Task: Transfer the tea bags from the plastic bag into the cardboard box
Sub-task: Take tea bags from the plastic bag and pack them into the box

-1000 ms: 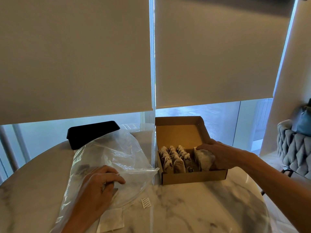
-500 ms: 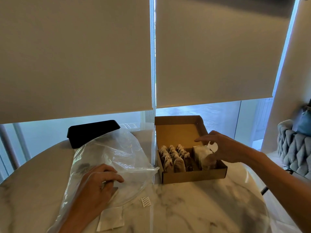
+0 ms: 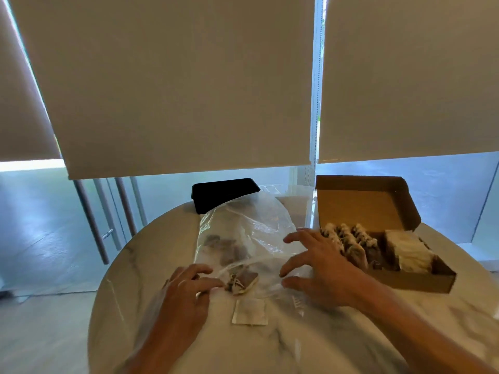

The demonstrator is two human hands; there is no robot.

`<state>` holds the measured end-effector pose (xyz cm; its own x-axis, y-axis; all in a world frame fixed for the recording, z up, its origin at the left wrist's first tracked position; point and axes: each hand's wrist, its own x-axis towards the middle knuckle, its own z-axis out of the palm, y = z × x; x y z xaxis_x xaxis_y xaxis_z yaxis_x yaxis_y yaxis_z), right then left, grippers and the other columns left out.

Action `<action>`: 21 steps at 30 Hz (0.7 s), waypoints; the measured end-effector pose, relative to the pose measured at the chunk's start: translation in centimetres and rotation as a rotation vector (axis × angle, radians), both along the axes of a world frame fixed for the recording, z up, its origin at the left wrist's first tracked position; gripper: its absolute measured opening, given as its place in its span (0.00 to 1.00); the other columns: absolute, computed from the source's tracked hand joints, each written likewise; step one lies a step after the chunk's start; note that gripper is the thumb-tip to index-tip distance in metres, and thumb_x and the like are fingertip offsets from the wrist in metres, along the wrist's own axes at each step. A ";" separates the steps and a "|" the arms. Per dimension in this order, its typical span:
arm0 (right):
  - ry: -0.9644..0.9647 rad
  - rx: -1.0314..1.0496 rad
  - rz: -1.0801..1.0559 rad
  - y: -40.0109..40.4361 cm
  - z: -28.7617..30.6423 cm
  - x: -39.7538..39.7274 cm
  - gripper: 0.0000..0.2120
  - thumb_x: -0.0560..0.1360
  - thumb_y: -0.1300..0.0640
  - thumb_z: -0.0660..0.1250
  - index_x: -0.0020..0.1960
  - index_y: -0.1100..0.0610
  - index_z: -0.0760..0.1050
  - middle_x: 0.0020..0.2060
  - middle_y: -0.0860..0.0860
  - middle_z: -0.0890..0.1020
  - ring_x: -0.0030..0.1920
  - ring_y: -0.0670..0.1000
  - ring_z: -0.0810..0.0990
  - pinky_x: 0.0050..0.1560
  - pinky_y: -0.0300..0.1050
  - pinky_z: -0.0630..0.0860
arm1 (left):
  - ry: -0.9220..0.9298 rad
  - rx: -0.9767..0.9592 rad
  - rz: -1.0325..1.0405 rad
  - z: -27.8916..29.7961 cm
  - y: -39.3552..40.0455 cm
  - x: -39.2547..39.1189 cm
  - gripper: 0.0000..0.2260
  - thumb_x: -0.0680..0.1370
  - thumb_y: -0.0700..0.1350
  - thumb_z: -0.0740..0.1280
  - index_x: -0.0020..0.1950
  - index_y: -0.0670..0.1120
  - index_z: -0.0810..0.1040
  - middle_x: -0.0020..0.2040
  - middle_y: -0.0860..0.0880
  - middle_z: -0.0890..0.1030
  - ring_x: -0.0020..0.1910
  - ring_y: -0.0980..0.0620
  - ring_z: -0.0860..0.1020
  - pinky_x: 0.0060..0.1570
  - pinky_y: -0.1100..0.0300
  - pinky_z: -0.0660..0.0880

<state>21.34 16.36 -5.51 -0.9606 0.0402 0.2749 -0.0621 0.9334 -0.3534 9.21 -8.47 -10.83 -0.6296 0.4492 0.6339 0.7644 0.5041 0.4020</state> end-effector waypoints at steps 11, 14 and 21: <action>-0.019 0.317 -0.066 -1.4 -1.0 -0.8 0.39 0.75 0.43 0.66 0.75 0.37 0.43 0.74 0.43 0.56 0.73 0.48 0.56 0.72 0.47 0.54 | -0.064 0.039 -0.046 1.1 0.6 2.0 0.29 0.67 0.33 0.71 0.65 0.52 0.75 0.59 0.59 0.75 0.58 0.58 0.73 0.59 0.66 0.70; 0.001 0.320 -0.057 -1.6 -1.1 -1.0 0.43 0.74 0.42 0.67 0.75 0.39 0.40 0.74 0.44 0.55 0.72 0.49 0.57 0.71 0.48 0.57 | 0.105 -0.044 -0.002 1.4 0.8 2.9 0.28 0.65 0.43 0.72 0.63 0.59 0.73 0.59 0.62 0.73 0.58 0.57 0.70 0.55 0.59 0.71; 0.026 0.278 -0.026 -1.5 -1.4 -1.1 0.43 0.73 0.44 0.68 0.76 0.40 0.41 0.73 0.45 0.57 0.71 0.50 0.60 0.70 0.47 0.60 | 0.221 -0.228 0.079 2.6 3.7 6.1 0.09 0.73 0.50 0.66 0.52 0.59 0.80 0.44 0.58 0.76 0.44 0.56 0.75 0.38 0.61 0.74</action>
<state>20.20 14.89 -6.93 -0.9526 -0.0157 0.3037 -0.0426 0.9957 -0.0822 15.35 -4.76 -8.23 -0.5266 0.5501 0.6482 0.7754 0.6234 0.1008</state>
